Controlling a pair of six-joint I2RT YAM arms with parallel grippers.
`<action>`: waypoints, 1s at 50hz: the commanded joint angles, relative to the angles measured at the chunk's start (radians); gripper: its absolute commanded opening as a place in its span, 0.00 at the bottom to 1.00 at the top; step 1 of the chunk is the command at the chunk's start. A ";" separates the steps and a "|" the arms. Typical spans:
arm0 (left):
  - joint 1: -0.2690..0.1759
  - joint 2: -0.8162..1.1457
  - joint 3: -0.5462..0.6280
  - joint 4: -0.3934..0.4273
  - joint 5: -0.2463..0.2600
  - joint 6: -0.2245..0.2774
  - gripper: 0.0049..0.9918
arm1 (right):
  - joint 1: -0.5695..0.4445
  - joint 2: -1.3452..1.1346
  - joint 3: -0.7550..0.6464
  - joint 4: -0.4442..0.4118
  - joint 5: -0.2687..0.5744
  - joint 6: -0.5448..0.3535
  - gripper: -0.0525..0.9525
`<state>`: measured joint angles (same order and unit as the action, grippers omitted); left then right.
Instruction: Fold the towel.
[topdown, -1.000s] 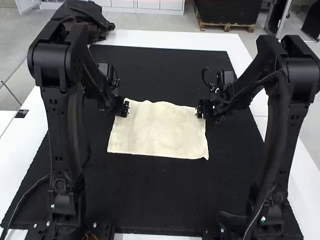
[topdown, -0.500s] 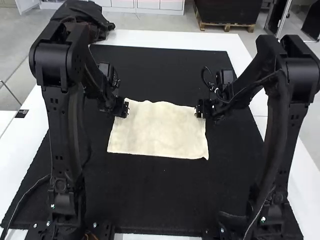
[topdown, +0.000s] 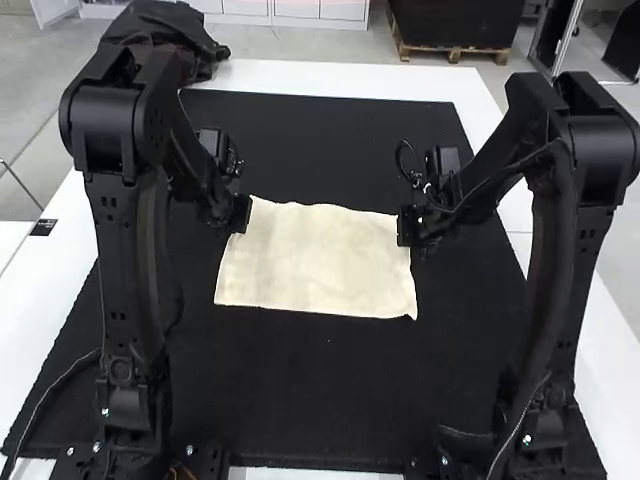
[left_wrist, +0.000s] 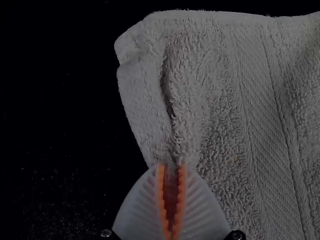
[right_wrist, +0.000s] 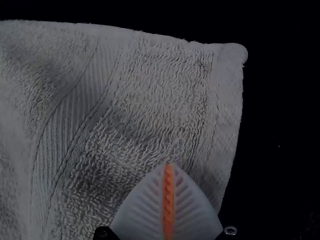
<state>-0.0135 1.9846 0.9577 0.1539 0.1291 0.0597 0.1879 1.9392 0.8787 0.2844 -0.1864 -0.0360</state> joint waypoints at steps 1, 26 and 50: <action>0.014 0.029 -0.011 0.004 0.010 0.014 0.02 | -0.002 0.018 -0.004 0.016 -0.018 0.007 0.03; 0.015 0.028 -0.005 0.006 0.020 0.012 0.02 | -0.004 -0.019 0.013 0.009 -0.010 0.035 0.93; 0.018 0.025 -0.004 -0.007 0.023 0.006 0.02 | -0.004 -0.019 -0.007 -0.007 -0.044 0.059 0.03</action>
<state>-0.0097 1.9846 0.9577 0.1532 0.1436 0.0597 0.1875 1.9392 0.8776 0.2722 -0.2020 0.0151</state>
